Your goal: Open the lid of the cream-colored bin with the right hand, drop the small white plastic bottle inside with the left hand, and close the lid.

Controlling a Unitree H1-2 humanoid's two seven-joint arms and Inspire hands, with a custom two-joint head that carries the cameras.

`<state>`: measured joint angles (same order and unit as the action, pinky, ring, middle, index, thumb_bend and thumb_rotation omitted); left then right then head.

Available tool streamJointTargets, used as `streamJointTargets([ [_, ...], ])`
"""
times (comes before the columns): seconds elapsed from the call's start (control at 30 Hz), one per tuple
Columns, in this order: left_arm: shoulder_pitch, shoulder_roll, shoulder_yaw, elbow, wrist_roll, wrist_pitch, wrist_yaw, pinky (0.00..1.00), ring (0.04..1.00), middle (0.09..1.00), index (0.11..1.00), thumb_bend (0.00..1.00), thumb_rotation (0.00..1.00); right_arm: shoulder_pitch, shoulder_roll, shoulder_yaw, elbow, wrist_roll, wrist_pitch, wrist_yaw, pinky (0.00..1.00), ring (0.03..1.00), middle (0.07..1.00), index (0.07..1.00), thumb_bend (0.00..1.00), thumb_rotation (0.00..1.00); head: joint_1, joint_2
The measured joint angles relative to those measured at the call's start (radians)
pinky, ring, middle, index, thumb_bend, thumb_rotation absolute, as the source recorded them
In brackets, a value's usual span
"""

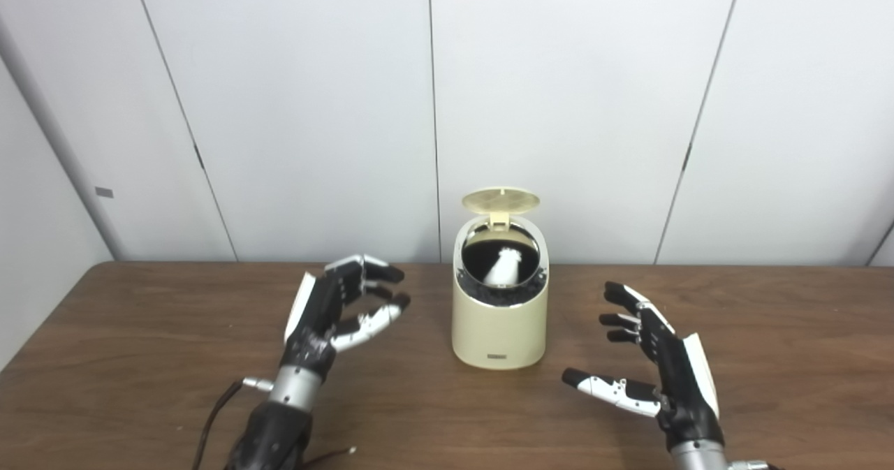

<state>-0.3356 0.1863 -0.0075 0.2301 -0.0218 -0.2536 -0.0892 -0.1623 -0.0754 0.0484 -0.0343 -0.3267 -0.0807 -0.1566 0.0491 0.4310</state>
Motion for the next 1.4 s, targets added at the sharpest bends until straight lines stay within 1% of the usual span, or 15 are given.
streamJointTargets([
  [0.1,0.021,0.015,0.002,0.000,-0.001,0.005,-0.026,0.66,0.739,0.796,0.833,0.73,0.25,-0.034,-0.024,0.001,-0.003,-0.021,0.008,0.016,0.59,0.717,0.806,0.815,0.65,0.17,-0.005,-0.003],
  [0.2,0.036,0.014,0.001,0.000,-0.015,0.005,-0.047,0.68,0.748,0.801,0.849,0.75,0.20,-0.097,-0.046,0.001,-0.023,-0.026,0.044,0.048,0.60,0.747,0.824,0.820,0.65,0.20,-0.014,-0.006],
  [0.27,0.045,0.011,0.002,0.002,-0.029,0.005,-0.063,0.68,0.752,0.803,0.854,0.76,0.16,-0.141,-0.059,0.003,-0.041,-0.035,0.066,0.068,0.64,0.770,0.834,0.825,0.64,0.26,-0.020,-0.008],
  [0.37,0.054,0.006,0.003,0.006,-0.039,0.001,-0.077,0.68,0.756,0.807,0.849,0.74,0.13,-0.205,-0.085,0.019,-0.070,-0.062,0.128,0.115,0.66,0.788,0.845,0.826,0.63,0.35,-0.031,-0.011],
  [0.43,0.058,0.001,0.005,0.009,-0.040,-0.001,-0.078,0.67,0.745,0.801,0.840,0.73,0.10,-0.240,-0.107,0.037,-0.084,-0.091,0.178,0.152,0.67,0.796,0.848,0.826,0.63,0.45,-0.035,-0.012],
  [0.5,0.061,-0.007,0.010,0.012,-0.044,-0.004,-0.078,0.66,0.737,0.798,0.836,0.72,0.06,-0.272,-0.129,0.058,-0.091,-0.123,0.217,0.189,0.68,0.808,0.854,0.822,0.64,0.49,-0.040,-0.017],
  [0.6,0.061,-0.020,0.011,0.033,-0.048,-0.016,-0.080,0.66,0.733,0.795,0.836,0.72,0.08,-0.323,-0.157,0.082,-0.092,-0.159,0.258,0.237,0.71,0.839,0.874,0.835,0.63,0.55,-0.043,-0.020],
  [0.67,0.062,-0.024,0.009,0.046,-0.043,-0.025,-0.080,0.65,0.726,0.793,0.837,0.72,0.10,-0.352,-0.170,0.094,-0.091,-0.179,0.274,0.256,0.72,0.836,0.861,0.835,0.63,0.59,-0.044,-0.020],
  [0.77,0.061,-0.025,0.007,0.053,-0.027,-0.045,-0.078,0.64,0.720,0.792,0.837,0.72,0.11,-0.388,-0.192,0.126,-0.088,-0.217,0.293,0.292,0.75,0.850,0.854,0.829,0.65,0.63,-0.043,-0.021],
  [0.9,0.059,-0.027,0.007,0.057,-0.019,-0.046,-0.074,0.65,0.725,0.794,0.836,0.71,0.11,-0.438,-0.198,0.156,-0.091,-0.275,0.363,0.358,0.75,0.866,0.865,0.837,0.66,0.63,-0.044,-0.023],
  [0.97,0.058,-0.027,0.005,0.057,-0.019,-0.046,-0.075,0.64,0.726,0.791,0.824,0.71,0.11,-0.457,-0.198,0.166,-0.093,-0.293,0.393,0.379,0.80,0.910,0.885,0.856,0.66,0.63,-0.043,-0.025],
  [1.1,0.057,-0.027,0.002,0.058,-0.019,-0.046,-0.080,0.64,0.725,0.785,0.817,0.72,0.11,-0.481,-0.198,0.180,-0.095,-0.318,0.426,0.423,0.83,0.947,0.900,0.870,0.66,0.63,-0.044,-0.026],
  [1.23,0.050,-0.027,0.002,0.067,-0.019,-0.046,-0.080,0.65,0.728,0.783,0.819,0.74,0.14,-0.494,-0.207,0.198,-0.079,-0.331,0.425,0.441,0.80,0.923,0.894,0.870,0.66,0.65,-0.043,-0.026],
  [1.3,0.048,-0.027,0.002,0.069,-0.018,-0.046,-0.079,0.64,0.722,0.780,0.815,0.76,0.16,-0.507,-0.219,0.210,-0.055,-0.335,0.416,0.442,0.80,0.930,0.895,0.869,0.68,0.66,-0.043,-0.026],
  [1.4,0.047,-0.027,0.002,0.071,-0.017,-0.046,-0.078,0.64,0.722,0.780,0.812,0.77,0.16,-0.526,-0.228,0.217,-0.043,-0.340,0.403,0.442,0.82,0.936,0.893,0.869,0.69,0.67,-0.043,-0.026],
])
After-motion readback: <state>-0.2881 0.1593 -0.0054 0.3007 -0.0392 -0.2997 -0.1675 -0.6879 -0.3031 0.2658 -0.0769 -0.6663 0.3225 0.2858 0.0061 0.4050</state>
